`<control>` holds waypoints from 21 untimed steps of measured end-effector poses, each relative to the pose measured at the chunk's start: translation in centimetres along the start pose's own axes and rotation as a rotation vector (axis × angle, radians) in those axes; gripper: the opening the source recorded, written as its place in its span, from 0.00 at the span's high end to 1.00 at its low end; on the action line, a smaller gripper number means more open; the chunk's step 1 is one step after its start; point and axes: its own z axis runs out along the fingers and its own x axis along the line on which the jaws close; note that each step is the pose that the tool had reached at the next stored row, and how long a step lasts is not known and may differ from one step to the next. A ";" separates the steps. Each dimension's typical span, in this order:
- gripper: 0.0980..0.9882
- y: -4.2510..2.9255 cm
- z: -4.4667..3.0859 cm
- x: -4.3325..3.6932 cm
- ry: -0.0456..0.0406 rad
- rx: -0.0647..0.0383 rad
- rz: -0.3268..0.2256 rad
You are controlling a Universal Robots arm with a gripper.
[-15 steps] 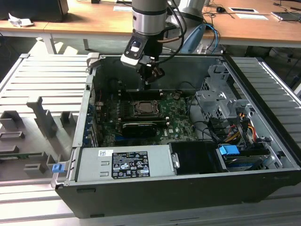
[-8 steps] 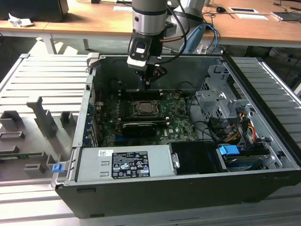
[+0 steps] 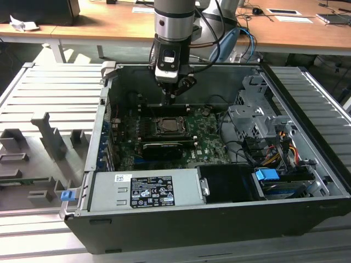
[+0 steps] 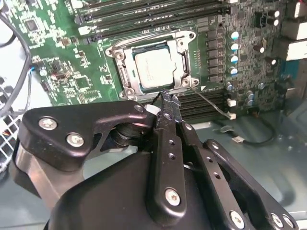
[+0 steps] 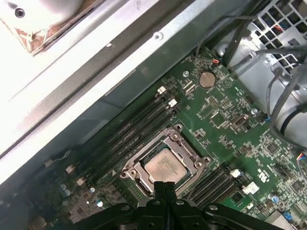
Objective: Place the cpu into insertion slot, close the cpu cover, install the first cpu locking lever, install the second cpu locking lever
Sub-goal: 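Install the first cpu locking lever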
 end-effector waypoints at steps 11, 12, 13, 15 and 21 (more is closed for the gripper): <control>0.99 0.00 0.00 0.00 0.0055 0.000 -0.193; 0.99 0.00 0.00 0.00 0.0059 0.000 -0.206; 0.99 0.00 0.00 0.00 0.0063 0.000 -0.221; 0.99 -0.01 0.00 -0.01 0.0067 0.000 -0.235; 0.99 -0.03 0.00 -0.02 0.0081 0.000 -0.284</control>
